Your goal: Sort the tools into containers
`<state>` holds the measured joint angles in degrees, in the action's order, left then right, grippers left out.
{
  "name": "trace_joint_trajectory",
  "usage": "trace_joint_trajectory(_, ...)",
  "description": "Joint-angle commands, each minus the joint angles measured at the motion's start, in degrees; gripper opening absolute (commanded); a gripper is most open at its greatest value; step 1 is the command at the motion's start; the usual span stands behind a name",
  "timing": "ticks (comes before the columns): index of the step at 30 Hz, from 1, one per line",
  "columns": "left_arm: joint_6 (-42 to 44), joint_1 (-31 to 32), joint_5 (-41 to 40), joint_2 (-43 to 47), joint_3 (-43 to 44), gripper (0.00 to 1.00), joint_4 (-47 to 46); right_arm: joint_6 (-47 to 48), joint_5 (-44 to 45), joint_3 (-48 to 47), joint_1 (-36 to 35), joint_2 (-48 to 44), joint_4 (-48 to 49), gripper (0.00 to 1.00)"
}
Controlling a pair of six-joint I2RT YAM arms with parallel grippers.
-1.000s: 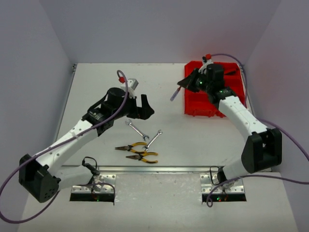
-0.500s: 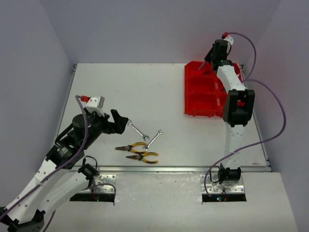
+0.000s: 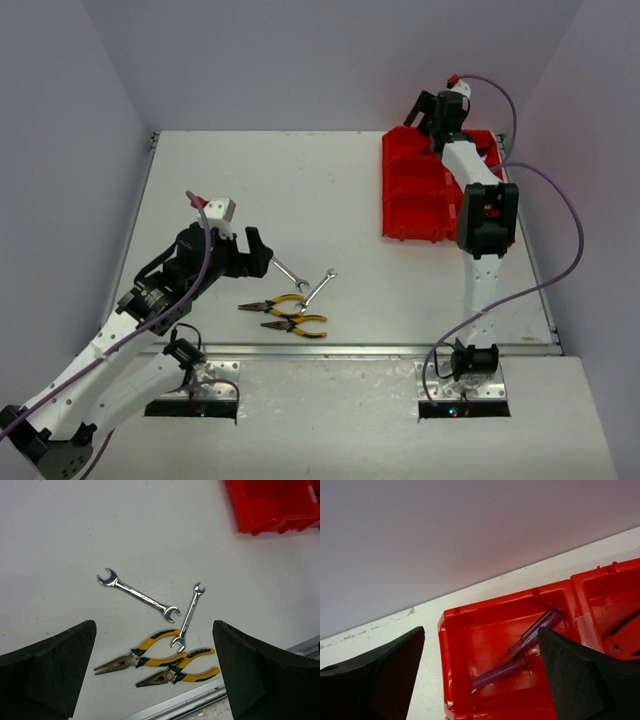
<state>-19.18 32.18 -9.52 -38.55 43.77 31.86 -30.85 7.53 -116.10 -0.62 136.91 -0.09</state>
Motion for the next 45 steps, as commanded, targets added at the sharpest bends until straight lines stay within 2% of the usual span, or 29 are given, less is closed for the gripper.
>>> trace_joint_trajectory(1,-0.6,0.34,-0.93,1.38,0.09,1.0,-2.86,1.68,0.17,-0.17,-0.26,-11.05,-0.88,0.99)
trace_joint_trajectory(3,-0.85,0.34,-1.44,0.86,0.09,1.0,-2.94,1.75,-1.55,-0.27,-0.43,-14.81,-3.54,0.99)
trace_joint_trajectory(4,-0.95,0.34,-1.63,0.02,0.01,1.0,-2.94,1.68,-6.3,1.65,-0.6,-17.16,-4.18,0.99)
trace_joint_trajectory(6,-2.08,0.25,-3.33,-2.07,0.49,1.0,-1.81,-0.02,-14.86,9.68,-0.76,-28.74,-2.06,0.99)
trace_joint_trajectory(9,-4.11,0.27,-5.81,-4.53,1.62,1.0,0.06,-2.91,-21.95,22.71,-1.55,-37.81,-1.79,0.99)
trace_joint_trajectory(11,-6.99,0.25,-10.73,-5.16,2.74,1.0,2.74,-1.88,-20.91,26.79,-4.29,-43.91,-6.78,0.99)
trace_joint_trajectory(13,-10.17,0.25,-17.27,-4.52,3.91,1.0,5.54,4.24,-17.85,29.64,-10.93,-46.29,-12.34,0.99)
trace_joint_trajectory(16,-16.51,0.25,-26.89,-0.91,5.24,1.0,11.07,10.97,-12.86,27.04,-19.8,-43.87,-24.47,0.99)
trace_joint_trajectory(18,-18.15,0.25,-30.63,2.43,5.54,1.0,12.26,14.23,-9.74,27.6,-24.87,-42.34,-25.88,0.99)
trace_joint_trajectory(20,-17.69,0.25,-30.3,7.15,4.94,1.0,11.64,15.9,-9.58,29.33,-29.13,-40.76,-25.91,0.99)
trace_joint_trajectory(23,-14.85,0.25,-27.33,14.19,3.17,1.0,7.87,18.94,-14.78,28.83,-36.76,-37.31,-24.9,0.94)
trace_joint_trajectory(24,-14.66,0.25,-27.32,15.78,2.97,1.0,7.5,19.73,-13.73,28.5,-37.1,-35.63,-26.28,0.92)
trace_joint_trajectory(26,-14.54,0.25,-27.57,20.04,2.57,1.0,7.13,22.81,-9.64,19.87,-44.08,-29.3,-32.02,0.9)
trace_joint_trajectory(28,-14.41,0.32,-27.57,21.83,2.32,1.0,6.86,23.88,-4.86,12.65,-48.19,-22.15,-37.75,0.85)
trace_joint_trajectory(32,-14.41,0.25,-27.62,22.1,2.43,1.0,6.74,23.77,0.79,3.14,-52.47,-11.45,-44.34,0.78)
trace_joint_trajectory(36,-14.34,0.25,-27.3,21.68,2.64,1.0,7.13,23.32,2.88,-3.28,-54.36,-4.18,-48.93,0.73)
trace_joint_trajectory(39,-13.6,0.32,-26.24,21.76,2.46,1.0,6.46,22.6,2.9,-5.95,-54.58,-0.13,-51.58,0.66)
trace_joint_trajectory(45,-12.52,0.25,-24.66,21.56,2.2,1.0,5.55,23.04,0.37,-4.29,-54.63,1.87,-50.91,0.58)
